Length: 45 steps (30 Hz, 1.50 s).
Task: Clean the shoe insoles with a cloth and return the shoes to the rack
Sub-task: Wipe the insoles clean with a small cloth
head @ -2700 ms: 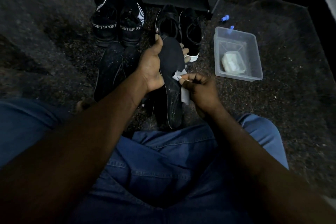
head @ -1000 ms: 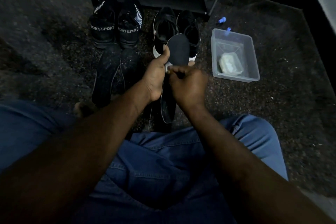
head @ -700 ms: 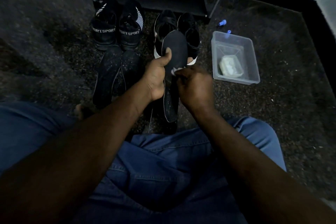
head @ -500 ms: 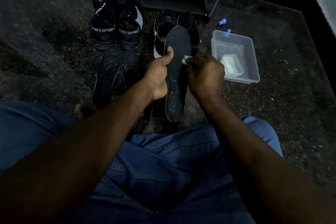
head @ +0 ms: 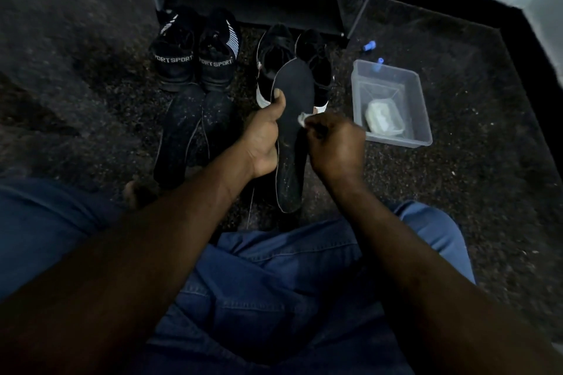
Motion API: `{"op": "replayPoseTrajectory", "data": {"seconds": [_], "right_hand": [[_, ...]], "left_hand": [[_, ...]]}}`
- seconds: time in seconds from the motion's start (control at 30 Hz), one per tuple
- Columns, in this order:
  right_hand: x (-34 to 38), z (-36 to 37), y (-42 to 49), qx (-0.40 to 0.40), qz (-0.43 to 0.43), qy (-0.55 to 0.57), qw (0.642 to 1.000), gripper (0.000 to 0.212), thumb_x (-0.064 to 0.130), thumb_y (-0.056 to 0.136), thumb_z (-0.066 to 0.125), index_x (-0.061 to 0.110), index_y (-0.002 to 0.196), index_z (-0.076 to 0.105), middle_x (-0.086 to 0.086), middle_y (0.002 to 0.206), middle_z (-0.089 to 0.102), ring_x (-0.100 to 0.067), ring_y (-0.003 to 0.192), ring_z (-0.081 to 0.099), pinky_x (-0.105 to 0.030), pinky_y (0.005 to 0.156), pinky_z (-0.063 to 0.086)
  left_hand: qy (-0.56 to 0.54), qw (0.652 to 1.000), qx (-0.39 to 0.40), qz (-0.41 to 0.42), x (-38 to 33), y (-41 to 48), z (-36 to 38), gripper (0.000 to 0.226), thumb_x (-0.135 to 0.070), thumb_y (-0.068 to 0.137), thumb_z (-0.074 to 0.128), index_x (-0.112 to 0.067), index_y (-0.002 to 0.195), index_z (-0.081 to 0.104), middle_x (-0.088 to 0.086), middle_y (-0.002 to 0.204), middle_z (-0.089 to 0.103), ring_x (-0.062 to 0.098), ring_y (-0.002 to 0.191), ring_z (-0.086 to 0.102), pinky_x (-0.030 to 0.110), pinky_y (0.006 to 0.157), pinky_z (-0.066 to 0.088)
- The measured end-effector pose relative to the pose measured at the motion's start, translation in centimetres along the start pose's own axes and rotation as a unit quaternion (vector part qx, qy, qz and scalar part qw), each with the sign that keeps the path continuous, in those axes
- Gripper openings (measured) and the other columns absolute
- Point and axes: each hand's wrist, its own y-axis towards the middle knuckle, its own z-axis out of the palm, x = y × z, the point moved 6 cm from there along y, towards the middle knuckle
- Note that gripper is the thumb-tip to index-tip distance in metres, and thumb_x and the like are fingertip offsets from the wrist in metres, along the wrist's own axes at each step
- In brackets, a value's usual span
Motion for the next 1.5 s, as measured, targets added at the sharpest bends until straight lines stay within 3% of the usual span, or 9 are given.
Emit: {"op": "replayPoseTrajectory", "data": {"seconds": [0.13, 0.3, 0.4, 0.63, 0.87, 1.1, 1.27, 1.4, 1.5], "right_hand": [[-0.7, -1.0, 1.4, -0.029, 0.016, 0.01, 0.999, 0.021, 0.014, 0.085, 0.068, 0.017, 0.1, 0.082, -0.005, 0.099, 0.079, -0.023, 0.091, 0.073, -0.034, 0.085, 0.058], [1.1, 1.2, -1.7, 0.02, -0.063, -0.023, 0.998, 0.026, 0.011, 0.084, 0.068, 0.014, 0.107, 0.081, -0.012, 0.098, 0.073, -0.029, 0.086, 0.069, -0.028, 0.08, 0.048], [0.8, 1.3, -2.8, 0.044, -0.093, -0.021, 0.994, 0.026, 0.006, 0.085, 0.069, 0.013, 0.108, 0.081, -0.012, 0.096, 0.073, -0.028, 0.084, 0.069, -0.028, 0.08, 0.049], [-0.1, -1.2, 1.5, -0.023, -0.027, -0.022, 0.999, 0.024, 0.015, 0.086, 0.067, 0.014, 0.105, 0.081, -0.011, 0.099, 0.077, -0.029, 0.087, 0.072, -0.038, 0.082, 0.059], [1.7, 0.3, -1.1, 0.057, -0.153, -0.048, 0.985, 0.02, 0.004, 0.081, 0.073, 0.012, 0.098, 0.081, -0.011, 0.092, 0.075, -0.029, 0.084, 0.068, -0.031, 0.079, 0.047], [-0.8, -2.4, 2.1, -0.013, -0.045, -0.039, 0.998, 0.021, 0.014, 0.086, 0.066, 0.016, 0.1, 0.081, -0.008, 0.097, 0.077, -0.026, 0.087, 0.073, -0.038, 0.082, 0.059], [2.3, -0.2, -0.4, 0.058, -0.139, -0.036, 0.988, 0.015, 0.011, 0.087, 0.071, 0.014, 0.098, 0.08, -0.008, 0.092, 0.074, -0.026, 0.084, 0.068, -0.035, 0.075, 0.051], [1.1, -0.3, -0.9, 0.089, -0.154, -0.045, 0.983, 0.011, 0.012, 0.088, 0.07, 0.013, 0.095, 0.08, -0.012, 0.09, 0.074, -0.031, 0.08, 0.069, -0.04, 0.072, 0.056], [-1.5, -2.2, 0.4, 0.047, -0.065, -0.022, 0.997, 0.015, 0.022, 0.09, 0.068, 0.017, 0.097, 0.081, -0.008, 0.096, 0.079, -0.026, 0.085, 0.075, -0.044, 0.079, 0.061]], "left_hand": [[0.02, 1.0, 0.01, -0.004, 0.2, -0.6, 1.1, 0.064, -0.059, 0.106, 0.037, -0.011, 0.142, 0.06, 0.014, 0.134, 0.069, 0.029, 0.119, 0.068, 0.041, 0.096, 0.059], [0.02, 1.0, -0.019, -0.01, 0.6, -0.6, 0.6, 0.064, -0.06, 0.106, 0.038, -0.012, 0.141, 0.062, 0.011, 0.132, 0.07, 0.026, 0.118, 0.068, 0.034, 0.087, 0.059], [0.027, 0.999, -0.022, -0.017, 0.4, -0.5, 0.3, 0.068, -0.06, 0.106, 0.035, -0.007, 0.138, 0.063, 0.013, 0.128, 0.071, 0.026, 0.114, 0.07, 0.035, 0.088, 0.06], [0.031, 0.999, -0.013, -0.013, 0.9, -0.8, 1.1, 0.055, -0.053, 0.107, 0.043, -0.015, 0.142, 0.061, 0.011, 0.133, 0.07, 0.028, 0.121, 0.068, 0.04, 0.096, 0.059], [0.031, 0.999, -0.02, -0.019, 0.2, -0.6, 0.3, 0.059, -0.058, 0.106, 0.042, -0.013, 0.137, 0.066, 0.009, 0.126, 0.073, 0.025, 0.11, 0.072, 0.038, 0.086, 0.059], [0.031, 0.999, -0.005, -0.023, 1.0, -0.9, 1.1, 0.052, -0.05, 0.107, 0.045, -0.013, 0.138, 0.063, 0.011, 0.127, 0.073, 0.027, 0.109, 0.073, 0.034, 0.079, 0.062], [0.043, 0.999, -0.019, -0.021, 0.5, -0.3, 0.4, 0.05, -0.056, 0.105, 0.045, -0.019, 0.099, 0.078, 0.005, 0.106, 0.077, 0.022, 0.095, 0.073, 0.033, 0.08, 0.059], [0.026, 0.999, -0.018, -0.019, 0.0, 0.0, -0.5, 0.066, -0.06, 0.105, 0.041, -0.009, 0.139, 0.063, 0.014, 0.134, 0.068, 0.033, 0.124, 0.065, 0.046, 0.104, 0.053], [0.022, 0.999, -0.025, -0.023, -0.2, -0.4, -0.1, 0.063, -0.057, 0.106, 0.041, -0.007, 0.136, 0.064, 0.014, 0.127, 0.072, 0.028, 0.109, 0.072, 0.039, 0.086, 0.062]]}}
